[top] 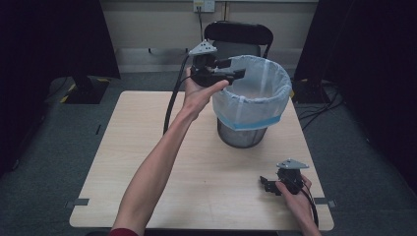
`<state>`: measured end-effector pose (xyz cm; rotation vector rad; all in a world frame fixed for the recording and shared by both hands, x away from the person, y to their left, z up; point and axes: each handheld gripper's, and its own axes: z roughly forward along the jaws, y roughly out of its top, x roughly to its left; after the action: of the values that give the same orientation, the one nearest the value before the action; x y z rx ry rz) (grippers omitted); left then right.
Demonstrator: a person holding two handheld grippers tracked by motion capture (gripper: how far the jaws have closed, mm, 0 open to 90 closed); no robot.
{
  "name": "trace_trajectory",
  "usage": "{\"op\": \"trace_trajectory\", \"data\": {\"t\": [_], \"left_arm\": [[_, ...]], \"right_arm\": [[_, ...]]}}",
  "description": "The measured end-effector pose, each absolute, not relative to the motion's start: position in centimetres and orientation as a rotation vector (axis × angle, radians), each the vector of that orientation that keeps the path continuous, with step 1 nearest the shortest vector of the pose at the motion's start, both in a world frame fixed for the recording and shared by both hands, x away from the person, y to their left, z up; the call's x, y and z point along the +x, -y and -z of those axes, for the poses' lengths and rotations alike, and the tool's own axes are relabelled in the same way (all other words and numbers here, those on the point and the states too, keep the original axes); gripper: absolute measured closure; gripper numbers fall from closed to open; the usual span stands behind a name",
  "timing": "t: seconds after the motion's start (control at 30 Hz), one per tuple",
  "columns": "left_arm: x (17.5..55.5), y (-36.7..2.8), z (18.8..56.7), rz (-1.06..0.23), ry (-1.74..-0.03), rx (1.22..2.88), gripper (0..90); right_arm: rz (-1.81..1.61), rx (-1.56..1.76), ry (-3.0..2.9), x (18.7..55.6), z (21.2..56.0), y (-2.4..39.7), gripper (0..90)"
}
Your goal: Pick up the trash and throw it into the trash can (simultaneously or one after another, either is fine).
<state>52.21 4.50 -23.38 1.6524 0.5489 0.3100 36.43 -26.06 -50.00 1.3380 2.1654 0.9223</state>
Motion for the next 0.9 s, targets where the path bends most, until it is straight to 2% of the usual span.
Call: {"op": "trace_trajectory", "data": {"t": [0.1, 0.3, 0.43, 0.9], "left_arm": [[52.3, -4.8, 23.4, -0.267, -0.576, 1.647, 22.1], [51.9, -5.9, 23.2, -0.283, -0.602, 1.655, 15.8], [51.3, -7.0, 23.2, -0.280, -0.573, 1.676, 16.0], [49.7, -11.0, 23.4, -0.340, -0.632, 1.693, 16.0]], "right_arm": [[-0.923, 1.337, -2.166, 36.4, 50.0, 26.1, 8.6], [-0.923, 1.338, -2.165, 36.4, 50.0, 26.1, 8.6], [-0.923, 1.338, -2.166, 36.4, 50.0, 26.1, 8.6], [-0.923, 1.339, -2.165, 36.4, 50.0, 26.1, 8.6]]}}
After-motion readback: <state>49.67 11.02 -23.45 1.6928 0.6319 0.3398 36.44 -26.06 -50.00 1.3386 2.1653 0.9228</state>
